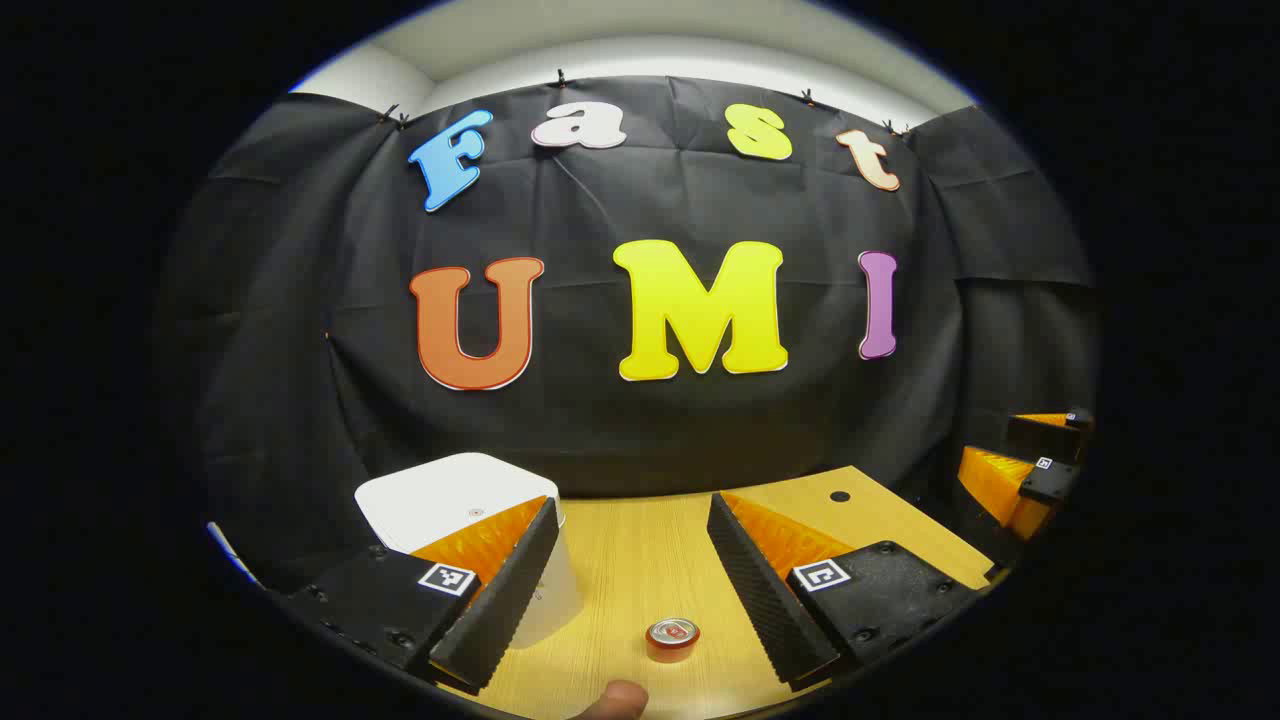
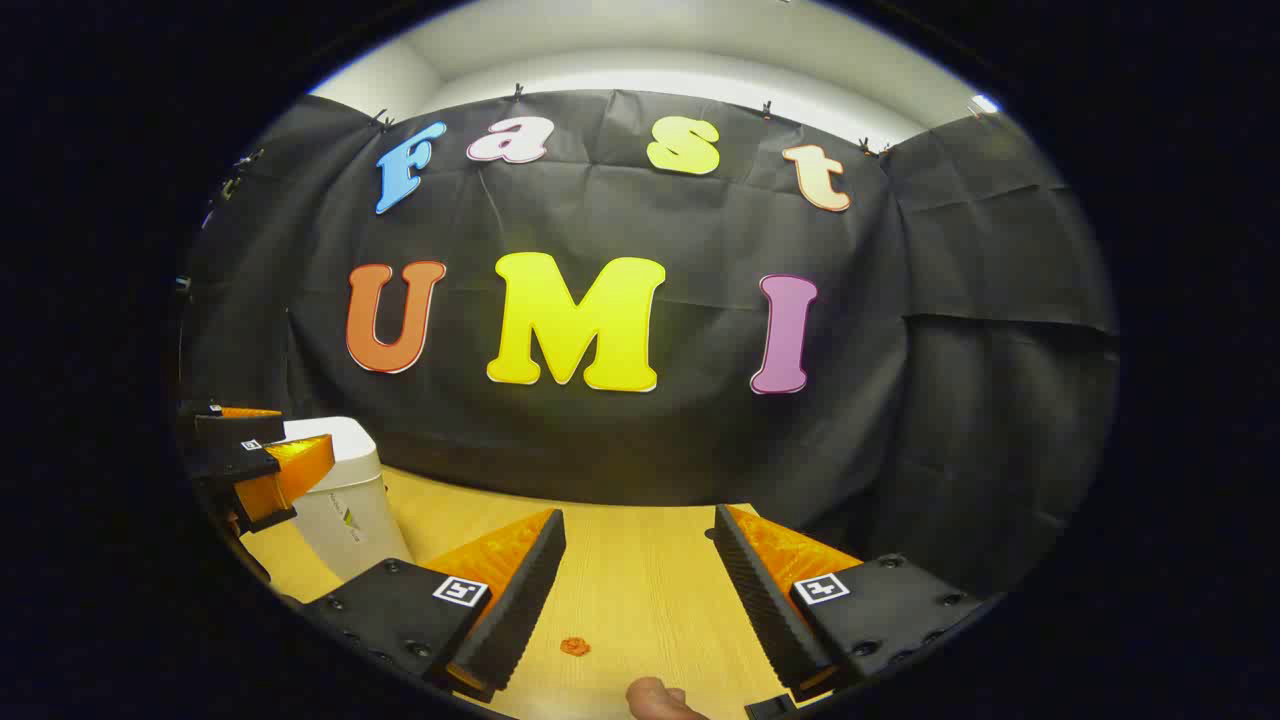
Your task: Press the lid of the desktop garbage bin to open it, pick up the crumpled paper on the desktop and throw it into the bin, then pick up the pop can on the desktop and drop it into the bin, and finally close the garbage bin lid.
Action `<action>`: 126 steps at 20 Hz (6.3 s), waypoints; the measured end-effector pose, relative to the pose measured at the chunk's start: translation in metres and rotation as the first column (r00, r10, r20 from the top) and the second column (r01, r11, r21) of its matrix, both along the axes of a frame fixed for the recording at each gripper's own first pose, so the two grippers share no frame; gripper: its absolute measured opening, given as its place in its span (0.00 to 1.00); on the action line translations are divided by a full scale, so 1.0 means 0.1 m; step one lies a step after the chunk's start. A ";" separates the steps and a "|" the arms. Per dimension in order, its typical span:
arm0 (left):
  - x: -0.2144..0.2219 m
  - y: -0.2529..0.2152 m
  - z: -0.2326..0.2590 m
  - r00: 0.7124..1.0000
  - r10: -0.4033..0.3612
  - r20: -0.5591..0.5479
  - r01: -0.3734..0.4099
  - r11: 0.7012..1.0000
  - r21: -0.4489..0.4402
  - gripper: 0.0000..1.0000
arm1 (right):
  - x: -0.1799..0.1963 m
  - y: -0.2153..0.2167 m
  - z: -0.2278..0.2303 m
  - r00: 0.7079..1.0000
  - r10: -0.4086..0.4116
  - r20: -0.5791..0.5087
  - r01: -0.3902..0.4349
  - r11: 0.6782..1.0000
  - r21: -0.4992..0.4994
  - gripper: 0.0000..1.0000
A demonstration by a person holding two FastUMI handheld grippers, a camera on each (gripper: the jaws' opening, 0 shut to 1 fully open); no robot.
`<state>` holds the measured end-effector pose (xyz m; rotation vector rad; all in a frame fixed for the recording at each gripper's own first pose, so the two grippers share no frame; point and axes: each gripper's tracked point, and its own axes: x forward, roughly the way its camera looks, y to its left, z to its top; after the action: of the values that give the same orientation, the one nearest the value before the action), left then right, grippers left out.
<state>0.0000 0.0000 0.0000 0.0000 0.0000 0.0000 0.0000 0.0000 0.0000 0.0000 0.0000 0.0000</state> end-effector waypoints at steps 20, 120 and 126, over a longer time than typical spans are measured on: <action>0.14 0.23 -0.15 0.999 0.028 -0.020 -0.028 0.999 -0.036 0.99 | 0.24 0.22 -0.14 0.999 0.022 -0.044 -0.022 1.000 -0.011 0.95; 0.37 -0.33 -1.26 0.937 -0.062 -0.345 0.064 0.998 -0.004 0.98 | 1.19 0.70 -3.60 0.599 0.122 -0.791 -0.256 0.966 -0.045 0.95; 0.35 -0.19 -1.42 0.919 -0.057 -0.391 0.035 0.997 -0.062 0.98 | 1.20 0.80 -3.67 0.545 0.117 -0.830 -0.236 0.972 -0.018 0.76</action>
<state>0.0346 -0.0188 -0.1422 -0.0544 0.4036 -0.0470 0.1204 0.0801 -0.3670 -0.1329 0.9731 0.2103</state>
